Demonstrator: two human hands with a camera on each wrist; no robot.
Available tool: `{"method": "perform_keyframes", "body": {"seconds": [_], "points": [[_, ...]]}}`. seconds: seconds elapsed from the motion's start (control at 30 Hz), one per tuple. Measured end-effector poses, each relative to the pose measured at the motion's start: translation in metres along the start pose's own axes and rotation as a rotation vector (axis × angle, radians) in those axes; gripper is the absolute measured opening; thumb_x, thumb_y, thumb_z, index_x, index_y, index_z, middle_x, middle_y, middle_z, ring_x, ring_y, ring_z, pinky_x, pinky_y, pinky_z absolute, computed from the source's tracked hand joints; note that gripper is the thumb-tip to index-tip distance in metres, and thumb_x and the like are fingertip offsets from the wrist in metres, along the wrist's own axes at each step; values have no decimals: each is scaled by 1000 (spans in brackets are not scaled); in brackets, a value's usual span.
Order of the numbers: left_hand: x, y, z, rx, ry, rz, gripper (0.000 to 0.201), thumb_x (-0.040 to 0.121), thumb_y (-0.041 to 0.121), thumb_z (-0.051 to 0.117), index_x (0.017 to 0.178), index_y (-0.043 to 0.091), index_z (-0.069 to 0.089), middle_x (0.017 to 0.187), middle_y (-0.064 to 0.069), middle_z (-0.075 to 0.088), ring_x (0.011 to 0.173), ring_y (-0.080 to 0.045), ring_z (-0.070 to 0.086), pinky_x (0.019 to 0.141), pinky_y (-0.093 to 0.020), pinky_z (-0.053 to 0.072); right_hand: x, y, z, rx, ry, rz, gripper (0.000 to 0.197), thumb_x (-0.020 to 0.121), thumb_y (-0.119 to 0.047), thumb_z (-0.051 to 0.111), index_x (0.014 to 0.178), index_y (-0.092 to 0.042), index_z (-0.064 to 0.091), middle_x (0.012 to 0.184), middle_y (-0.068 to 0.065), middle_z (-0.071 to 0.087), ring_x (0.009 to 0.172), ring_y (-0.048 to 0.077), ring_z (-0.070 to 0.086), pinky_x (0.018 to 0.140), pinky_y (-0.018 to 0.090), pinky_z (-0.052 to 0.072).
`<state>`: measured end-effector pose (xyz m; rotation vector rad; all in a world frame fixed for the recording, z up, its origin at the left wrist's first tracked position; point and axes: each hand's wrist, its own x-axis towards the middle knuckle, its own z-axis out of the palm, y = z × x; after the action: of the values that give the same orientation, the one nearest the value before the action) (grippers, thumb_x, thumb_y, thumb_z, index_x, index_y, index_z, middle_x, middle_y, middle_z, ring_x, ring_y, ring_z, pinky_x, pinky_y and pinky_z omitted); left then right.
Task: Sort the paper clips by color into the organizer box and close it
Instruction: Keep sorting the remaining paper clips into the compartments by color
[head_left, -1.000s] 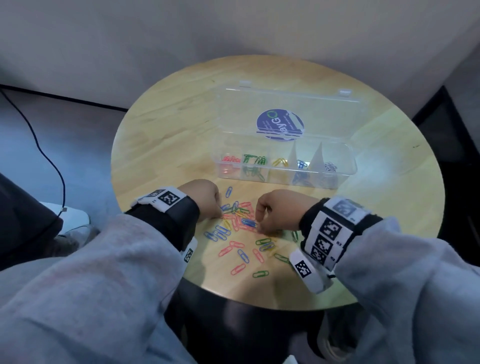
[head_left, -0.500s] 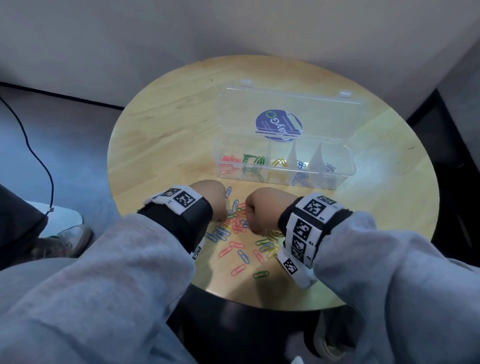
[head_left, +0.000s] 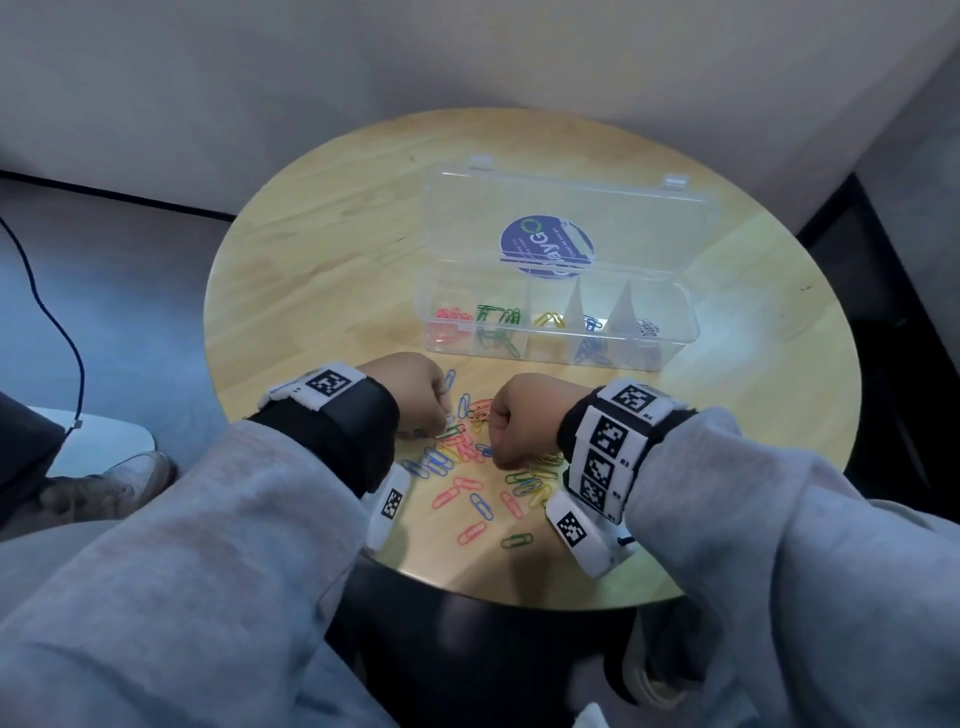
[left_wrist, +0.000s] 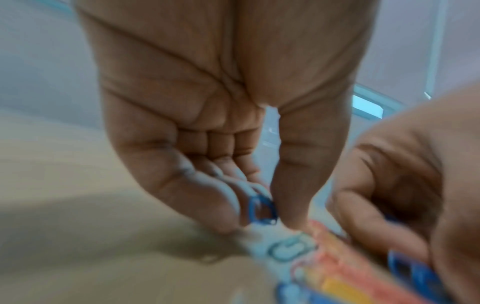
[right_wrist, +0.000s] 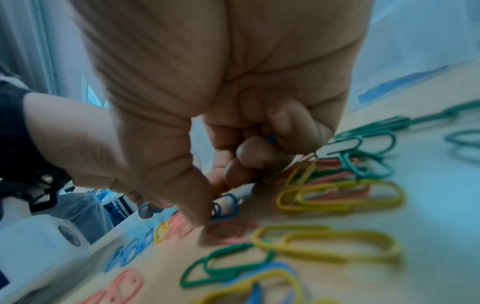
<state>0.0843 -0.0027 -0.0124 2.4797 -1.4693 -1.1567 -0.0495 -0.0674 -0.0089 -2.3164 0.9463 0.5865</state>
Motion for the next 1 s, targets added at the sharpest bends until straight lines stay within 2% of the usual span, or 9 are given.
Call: {"method": "perform_keyframes", "body": {"seconds": [0.1, 0.2, 0.3, 0.43, 0.57, 0.7, 0.77, 0.9, 1.0], "points": [[-2, -3, -8, -373, -51, 14, 19, 84, -1, 55, 83, 17, 57, 64, -7, 56, 51, -16, 53, 50, -18, 49, -3, 4, -3, 57, -2, -5, 11, 75, -15, 69, 67, -16, 61, 60, -3, 53, 62, 13, 49, 57, 22, 43], [-9, -2, -16, -730, -88, 15, 25, 89, -8, 42, 79, 9, 57, 61, -9, 48, 46, -12, 50, 42, -15, 49, -6, 11, -9, 217, 10, -1, 17, 74, -13, 69, 61, -17, 60, 64, 0, 59, 59, 12, 50, 62, 23, 45], [-13, -4, -16, -949, -99, -29, 28, 91, -2, 36, 76, 8, 57, 65, -5, 44, 53, -13, 49, 41, -15, 48, -10, 19, -14, 475, 19, -11, 19, 77, -5, 68, 65, -14, 57, 59, 1, 60, 42, 6, 49, 47, 15, 44], [-17, -7, -16, -1098, -144, -79, 25, 89, 3, 37, 71, 10, 52, 65, -2, 42, 38, -7, 46, 35, -11, 38, -14, 29, -13, 978, 6, -18, 23, 86, 12, 48, 77, -8, 54, 44, -2, 55, 36, 6, 48, 37, 15, 40], [-21, -3, -14, -811, -78, -56, 20, 88, 11, 53, 69, 13, 49, 62, 0, 41, 41, -7, 38, 37, -13, 26, -21, 34, -8, 1194, -18, 65, 32, 90, 7, 29, 75, -7, 54, 58, 6, 42, 38, 7, 46, 39, 15, 40], [-27, -2, -9, -125, 9, 2, 19, 77, 24, 69, 67, 20, 54, 61, 2, 47, 57, -16, 40, 58, -24, 32, -26, 38, -3, 1313, -54, 106, 31, 89, 0, 25, 68, -8, 46, 63, 6, 39, 43, 12, 46, 40, 17, 36], [-31, -1, -6, 74, 43, 8, 11, 74, 23, 70, 71, 21, 59, 63, 7, 51, 65, -15, 47, 66, -23, 36, -29, 39, -1, 1321, -85, 119, 28, 91, -8, 31, 68, -10, 46, 61, 4, 40, 43, 11, 44, 38, 17, 34], [-32, -3, 3, 194, -30, 24, 16, 74, 12, 65, 79, 27, 62, 62, 11, 49, 59, -7, 46, 54, -20, 33, -29, 42, 4, 1118, -74, 107, 31, 93, -12, 50, 64, -14, 40, 54, -1, 39, 42, 9, 35, 34, 15, 27], [-29, -10, 6, 235, -92, 23, 23, 71, 9, 64, 76, 29, 57, 60, 11, 47, 56, -10, 44, 51, -21, 33, -30, 45, 5, 803, -54, 57, 26, 86, -9, 62, 65, -15, 48, 55, 1, 45, 49, 13, 34, 43, 20, 30]]}}
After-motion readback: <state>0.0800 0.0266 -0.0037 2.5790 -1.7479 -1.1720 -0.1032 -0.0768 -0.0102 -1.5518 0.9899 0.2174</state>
